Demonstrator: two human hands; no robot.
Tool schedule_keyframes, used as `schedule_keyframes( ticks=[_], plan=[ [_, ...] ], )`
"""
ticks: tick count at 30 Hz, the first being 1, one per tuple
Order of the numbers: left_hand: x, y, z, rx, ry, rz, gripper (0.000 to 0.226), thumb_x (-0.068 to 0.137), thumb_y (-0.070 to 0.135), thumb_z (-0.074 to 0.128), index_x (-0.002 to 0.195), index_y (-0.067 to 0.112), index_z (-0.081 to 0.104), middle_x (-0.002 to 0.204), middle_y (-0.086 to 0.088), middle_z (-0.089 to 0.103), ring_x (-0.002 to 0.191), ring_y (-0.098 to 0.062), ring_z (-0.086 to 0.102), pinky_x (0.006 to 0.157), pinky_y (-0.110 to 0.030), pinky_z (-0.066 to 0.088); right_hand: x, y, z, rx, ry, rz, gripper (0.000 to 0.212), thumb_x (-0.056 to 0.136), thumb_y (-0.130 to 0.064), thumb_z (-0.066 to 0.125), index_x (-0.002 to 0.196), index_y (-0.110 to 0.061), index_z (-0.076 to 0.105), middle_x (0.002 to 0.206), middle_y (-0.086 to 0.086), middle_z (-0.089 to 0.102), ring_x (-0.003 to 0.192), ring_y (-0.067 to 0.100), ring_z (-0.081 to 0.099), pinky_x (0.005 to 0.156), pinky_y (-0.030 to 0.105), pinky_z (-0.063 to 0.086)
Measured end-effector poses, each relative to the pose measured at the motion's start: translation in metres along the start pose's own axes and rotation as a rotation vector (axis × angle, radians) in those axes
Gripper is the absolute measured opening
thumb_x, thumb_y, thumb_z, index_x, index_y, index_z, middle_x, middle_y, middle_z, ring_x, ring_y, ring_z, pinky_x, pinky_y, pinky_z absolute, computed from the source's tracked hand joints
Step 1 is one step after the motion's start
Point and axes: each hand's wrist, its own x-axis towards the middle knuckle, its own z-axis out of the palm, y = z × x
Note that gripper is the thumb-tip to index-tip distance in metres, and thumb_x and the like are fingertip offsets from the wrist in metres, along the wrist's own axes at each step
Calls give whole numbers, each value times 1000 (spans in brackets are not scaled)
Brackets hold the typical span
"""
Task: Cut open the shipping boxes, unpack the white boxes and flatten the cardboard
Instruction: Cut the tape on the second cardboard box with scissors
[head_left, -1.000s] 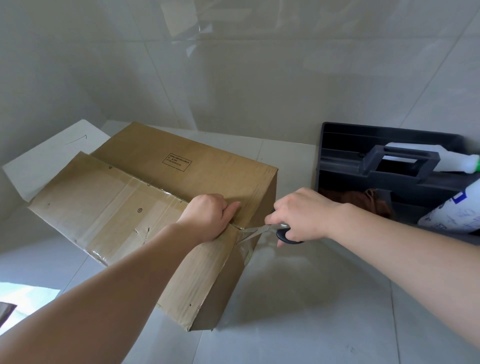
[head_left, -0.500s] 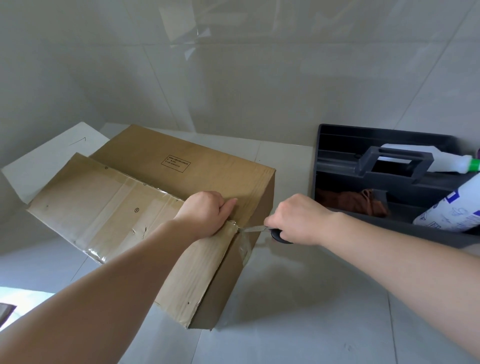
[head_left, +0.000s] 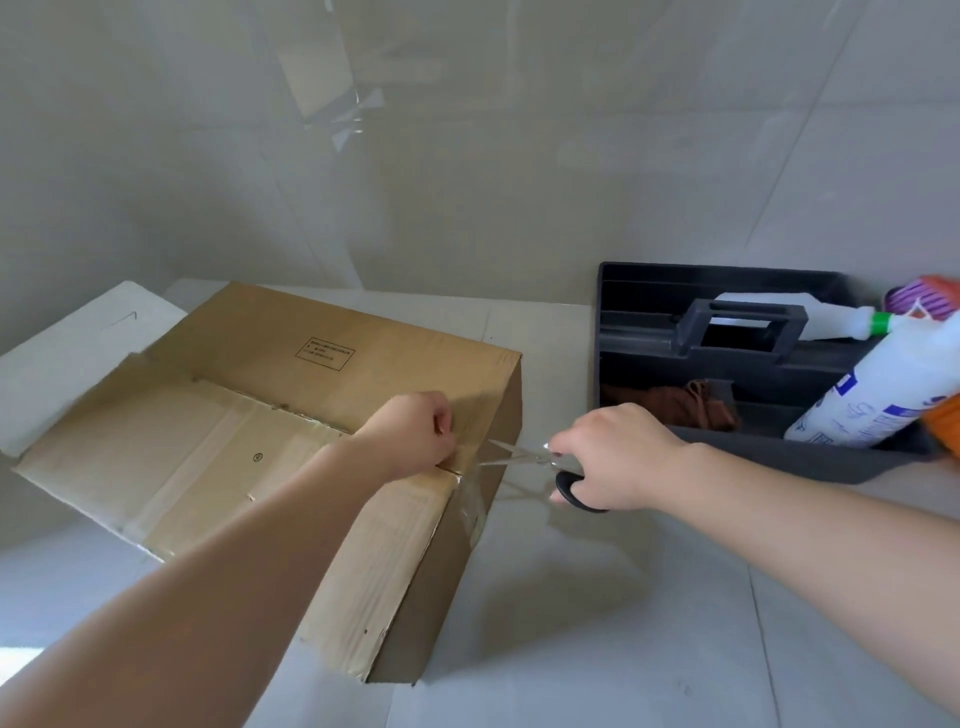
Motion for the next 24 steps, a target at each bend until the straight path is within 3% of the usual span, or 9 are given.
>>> schedule_keyframes(
  ticks=[3, 7, 15, 24],
  plan=[
    [-5, -14, -7, -8, -127, 119, 25, 72, 24, 74, 79, 31, 50, 85, 13, 52, 74, -10, 51, 54, -11, 36, 0, -2, 1, 2, -1, 4, 51, 80, -60, 52, 108, -20, 64, 91, 0, 67, 91, 26, 62, 73, 34, 51],
    [-11, -24, -11, 81, -164, 151, 49, 57, 54, 84, 85, 36, 48, 94, 18, 50, 83, 0, 48, 65, -19, 37, 1, -5, 5, 19, -15, 0, 47, 80, -60, 53, 105, -22, 64, 85, -1, 65, 86, 26, 62, 69, 33, 50],
    [-16, -30, -5, 227, 0, 249, 40, 73, 58, 70, 84, 29, 45, 87, 16, 48, 76, -8, 50, 65, -26, 43, 6, 0, 11, 36, 13, -5, 46, 81, -59, 54, 113, -27, 63, 90, -2, 66, 89, 24, 62, 72, 33, 51],
    [-16, -31, -1, 154, 11, 212, 41, 71, 55, 74, 69, 30, 42, 77, 10, 53, 68, -7, 49, 63, -26, 44, 9, 7, 12, 96, 30, -9, 44, 84, -55, 57, 121, -31, 60, 92, -2, 60, 91, 24, 60, 66, 28, 40]
  ],
)
